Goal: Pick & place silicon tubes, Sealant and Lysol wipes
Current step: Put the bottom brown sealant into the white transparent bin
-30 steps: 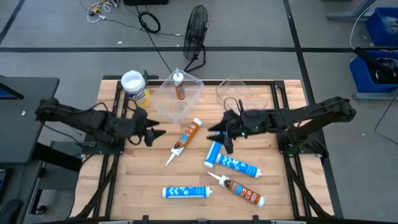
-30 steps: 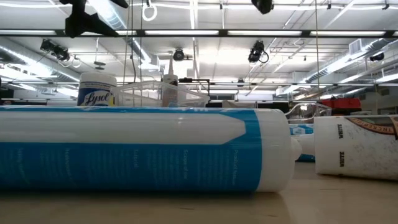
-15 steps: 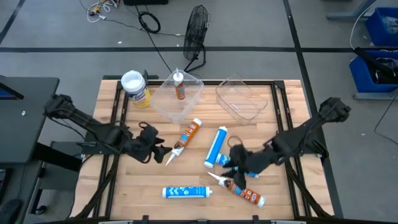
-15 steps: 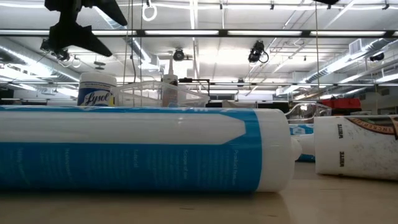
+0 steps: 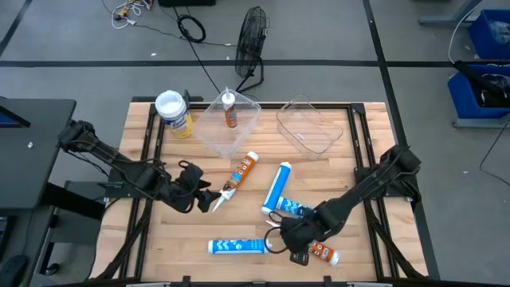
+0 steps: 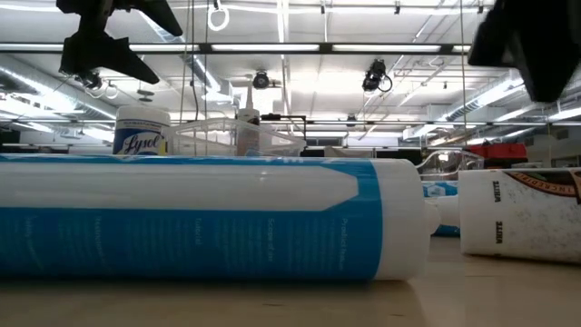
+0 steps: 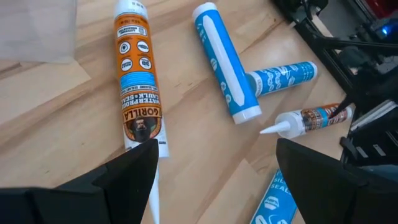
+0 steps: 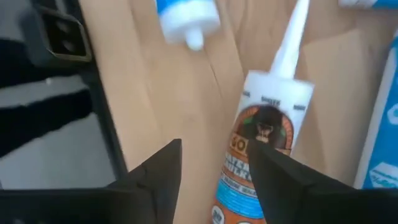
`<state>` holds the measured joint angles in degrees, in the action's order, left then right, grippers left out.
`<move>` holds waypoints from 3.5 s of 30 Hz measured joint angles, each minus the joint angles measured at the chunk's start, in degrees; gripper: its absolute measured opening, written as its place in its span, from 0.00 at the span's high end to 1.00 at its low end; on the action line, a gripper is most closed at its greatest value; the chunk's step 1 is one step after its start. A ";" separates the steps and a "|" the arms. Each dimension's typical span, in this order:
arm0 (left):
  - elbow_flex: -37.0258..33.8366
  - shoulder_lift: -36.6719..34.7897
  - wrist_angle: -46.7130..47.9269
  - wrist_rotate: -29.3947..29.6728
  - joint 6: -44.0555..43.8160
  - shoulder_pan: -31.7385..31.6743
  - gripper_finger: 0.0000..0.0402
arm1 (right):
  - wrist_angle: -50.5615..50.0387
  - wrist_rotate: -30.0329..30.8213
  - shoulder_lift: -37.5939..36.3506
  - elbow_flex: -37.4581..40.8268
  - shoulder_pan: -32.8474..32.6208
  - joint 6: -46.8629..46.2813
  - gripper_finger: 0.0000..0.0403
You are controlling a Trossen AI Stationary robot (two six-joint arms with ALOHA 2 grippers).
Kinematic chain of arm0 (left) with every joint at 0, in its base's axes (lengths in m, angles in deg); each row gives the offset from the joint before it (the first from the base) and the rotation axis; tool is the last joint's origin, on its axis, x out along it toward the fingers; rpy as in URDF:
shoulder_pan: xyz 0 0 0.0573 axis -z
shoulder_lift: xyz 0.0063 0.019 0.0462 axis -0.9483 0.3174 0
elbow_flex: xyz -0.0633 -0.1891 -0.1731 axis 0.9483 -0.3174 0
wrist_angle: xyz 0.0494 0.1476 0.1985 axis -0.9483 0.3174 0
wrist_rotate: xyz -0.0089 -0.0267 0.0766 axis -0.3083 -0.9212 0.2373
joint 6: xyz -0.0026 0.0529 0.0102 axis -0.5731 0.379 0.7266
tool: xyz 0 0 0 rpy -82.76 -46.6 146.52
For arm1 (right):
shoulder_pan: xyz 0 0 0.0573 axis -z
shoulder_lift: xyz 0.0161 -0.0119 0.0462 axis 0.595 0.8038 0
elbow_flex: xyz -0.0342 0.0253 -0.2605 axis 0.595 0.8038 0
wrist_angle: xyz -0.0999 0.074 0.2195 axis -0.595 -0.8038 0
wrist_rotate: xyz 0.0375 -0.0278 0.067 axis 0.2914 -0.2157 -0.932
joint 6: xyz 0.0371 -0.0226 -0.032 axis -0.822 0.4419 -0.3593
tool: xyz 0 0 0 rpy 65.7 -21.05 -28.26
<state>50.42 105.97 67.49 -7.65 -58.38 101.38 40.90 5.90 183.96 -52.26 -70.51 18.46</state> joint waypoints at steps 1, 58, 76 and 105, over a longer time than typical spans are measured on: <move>0.00 0.00 0.06 0.00 0.02 0.00 0.18 | -0.13 -0.01 0.62 0.03 0.12 0.21 0.53; 0.02 -0.04 2.82 3.52 2.43 1.95 0.18 | 2.14 -0.60 10.66 0.12 4.70 -7.03 0.48; 0.02 -0.04 2.10 3.53 2.51 1.95 0.18 | -5.91 3.19 9.53 -7.73 3.77 -8.35 0.48; 0.02 -0.04 0.90 3.50 1.57 1.95 0.18 | -46.55 40.01 8.32 -39.50 8.06 1.29 0.48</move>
<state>50.45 105.93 68.38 -4.16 -56.81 103.33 -5.65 45.91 192.28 -91.75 -62.45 19.74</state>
